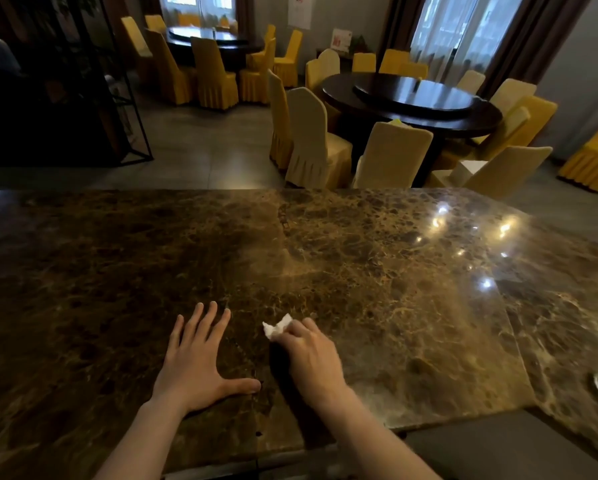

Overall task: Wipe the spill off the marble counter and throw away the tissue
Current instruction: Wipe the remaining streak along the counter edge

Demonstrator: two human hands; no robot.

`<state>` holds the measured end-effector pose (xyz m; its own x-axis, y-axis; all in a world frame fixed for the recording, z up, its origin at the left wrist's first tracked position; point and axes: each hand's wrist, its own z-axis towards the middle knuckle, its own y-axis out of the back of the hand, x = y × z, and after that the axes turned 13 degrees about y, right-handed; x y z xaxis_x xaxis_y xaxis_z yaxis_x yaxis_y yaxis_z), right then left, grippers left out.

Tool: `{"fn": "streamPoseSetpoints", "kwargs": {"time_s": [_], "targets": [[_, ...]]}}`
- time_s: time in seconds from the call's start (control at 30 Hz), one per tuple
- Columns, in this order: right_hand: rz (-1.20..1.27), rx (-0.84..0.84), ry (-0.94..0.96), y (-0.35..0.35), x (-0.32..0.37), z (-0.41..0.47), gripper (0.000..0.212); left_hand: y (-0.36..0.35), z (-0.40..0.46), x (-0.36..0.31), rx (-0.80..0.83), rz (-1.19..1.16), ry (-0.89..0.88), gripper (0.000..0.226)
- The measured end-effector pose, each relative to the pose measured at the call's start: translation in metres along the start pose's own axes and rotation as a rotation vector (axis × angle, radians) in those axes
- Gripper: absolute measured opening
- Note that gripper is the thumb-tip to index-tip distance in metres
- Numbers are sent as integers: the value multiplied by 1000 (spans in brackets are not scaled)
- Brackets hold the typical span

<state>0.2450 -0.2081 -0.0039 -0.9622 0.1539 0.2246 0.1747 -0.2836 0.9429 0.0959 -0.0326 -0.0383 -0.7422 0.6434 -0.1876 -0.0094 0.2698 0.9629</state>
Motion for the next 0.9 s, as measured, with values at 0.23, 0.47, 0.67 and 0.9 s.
{"fn": "streamPoseSetpoints", "kwargs": {"time_s": [0.23,0.47,0.67,0.9], "targets": [[-4,-76,-394,4,-51,25,38,2,-1,0,7,-12,-10,157],[111,-45,-30,-24,3,17,45,-5,2,2,-31,-25,-11,155],[6,64,-97,-1,-39,2,49,-2,-1,1,-8,-35,-8,152],[108,47,-196,-17,6,37,61,-5,1,1,-22,-28,4,155]]}}
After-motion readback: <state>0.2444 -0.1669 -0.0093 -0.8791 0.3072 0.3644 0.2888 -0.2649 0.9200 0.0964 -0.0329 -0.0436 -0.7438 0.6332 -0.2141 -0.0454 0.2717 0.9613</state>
